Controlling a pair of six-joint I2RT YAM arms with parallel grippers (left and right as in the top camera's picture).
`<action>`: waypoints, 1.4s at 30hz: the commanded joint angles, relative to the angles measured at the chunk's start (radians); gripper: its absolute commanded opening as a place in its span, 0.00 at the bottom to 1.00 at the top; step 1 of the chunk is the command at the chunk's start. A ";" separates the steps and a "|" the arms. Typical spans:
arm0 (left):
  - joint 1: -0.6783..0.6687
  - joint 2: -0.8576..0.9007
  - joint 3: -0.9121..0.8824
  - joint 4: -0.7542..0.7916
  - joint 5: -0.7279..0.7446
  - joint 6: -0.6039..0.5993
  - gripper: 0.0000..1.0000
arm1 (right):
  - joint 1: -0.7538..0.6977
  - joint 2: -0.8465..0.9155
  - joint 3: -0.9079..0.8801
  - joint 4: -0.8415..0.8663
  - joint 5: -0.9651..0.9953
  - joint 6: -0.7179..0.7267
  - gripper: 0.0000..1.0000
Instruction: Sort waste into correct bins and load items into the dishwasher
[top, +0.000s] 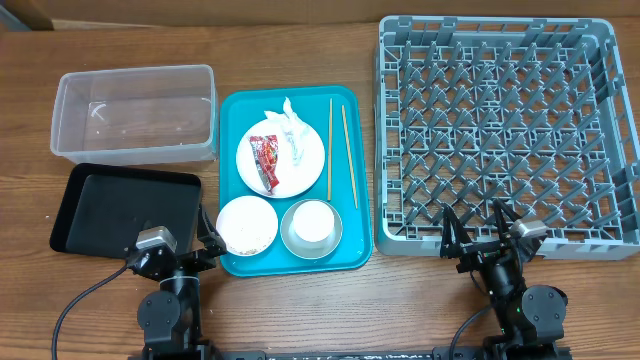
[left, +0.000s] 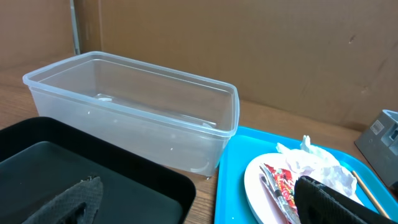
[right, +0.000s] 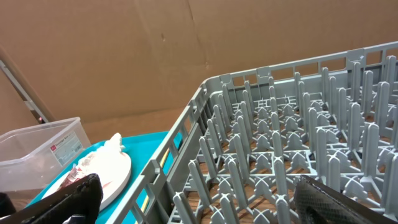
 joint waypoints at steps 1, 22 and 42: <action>0.006 -0.007 -0.004 0.001 0.001 0.012 1.00 | -0.003 -0.008 -0.010 0.006 0.010 0.001 1.00; 0.006 -0.007 -0.004 0.001 0.001 0.012 1.00 | -0.003 -0.008 -0.010 0.006 0.011 0.001 1.00; 0.006 -0.007 -0.004 0.030 0.172 0.011 1.00 | -0.003 -0.008 -0.010 0.010 0.004 0.013 1.00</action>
